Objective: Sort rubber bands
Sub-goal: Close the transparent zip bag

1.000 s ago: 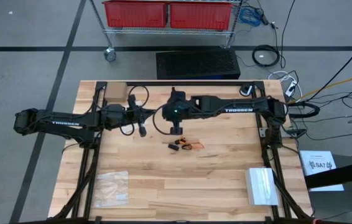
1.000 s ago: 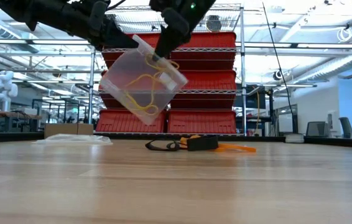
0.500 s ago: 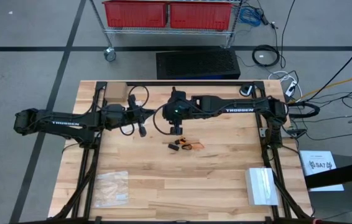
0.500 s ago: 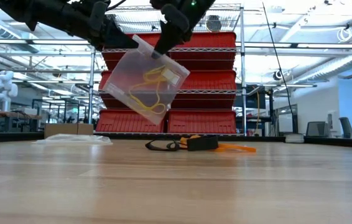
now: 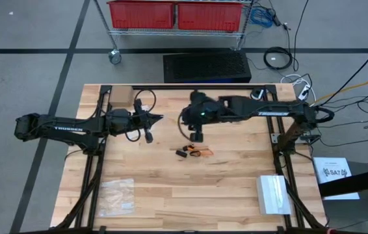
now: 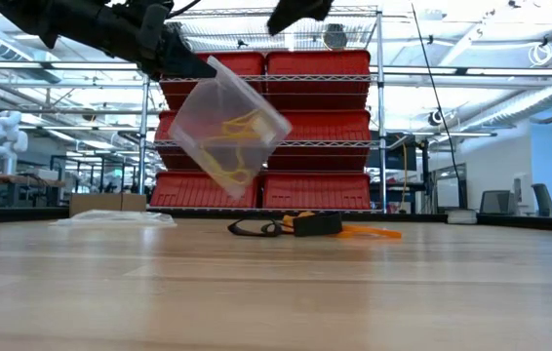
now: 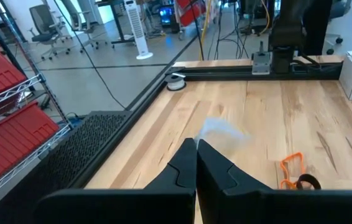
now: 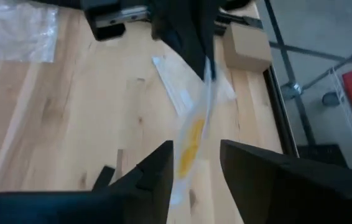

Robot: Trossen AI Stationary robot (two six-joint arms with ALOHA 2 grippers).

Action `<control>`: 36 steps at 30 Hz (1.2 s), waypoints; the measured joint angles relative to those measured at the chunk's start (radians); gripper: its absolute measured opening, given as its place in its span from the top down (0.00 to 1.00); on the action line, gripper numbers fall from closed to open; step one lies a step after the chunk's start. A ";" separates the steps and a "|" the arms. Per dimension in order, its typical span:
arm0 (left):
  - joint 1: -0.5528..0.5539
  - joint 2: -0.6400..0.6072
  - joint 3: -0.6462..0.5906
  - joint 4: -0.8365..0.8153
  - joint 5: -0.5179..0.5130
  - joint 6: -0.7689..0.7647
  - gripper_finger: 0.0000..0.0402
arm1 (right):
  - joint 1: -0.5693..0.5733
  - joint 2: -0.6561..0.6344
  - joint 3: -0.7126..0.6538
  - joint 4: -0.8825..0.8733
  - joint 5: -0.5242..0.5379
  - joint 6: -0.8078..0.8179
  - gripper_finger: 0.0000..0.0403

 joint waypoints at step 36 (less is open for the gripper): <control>0.000 0.000 0.000 0.012 -0.001 -0.017 1.00 | -0.061 -0.119 -1.094 1.501 0.023 0.086 0.73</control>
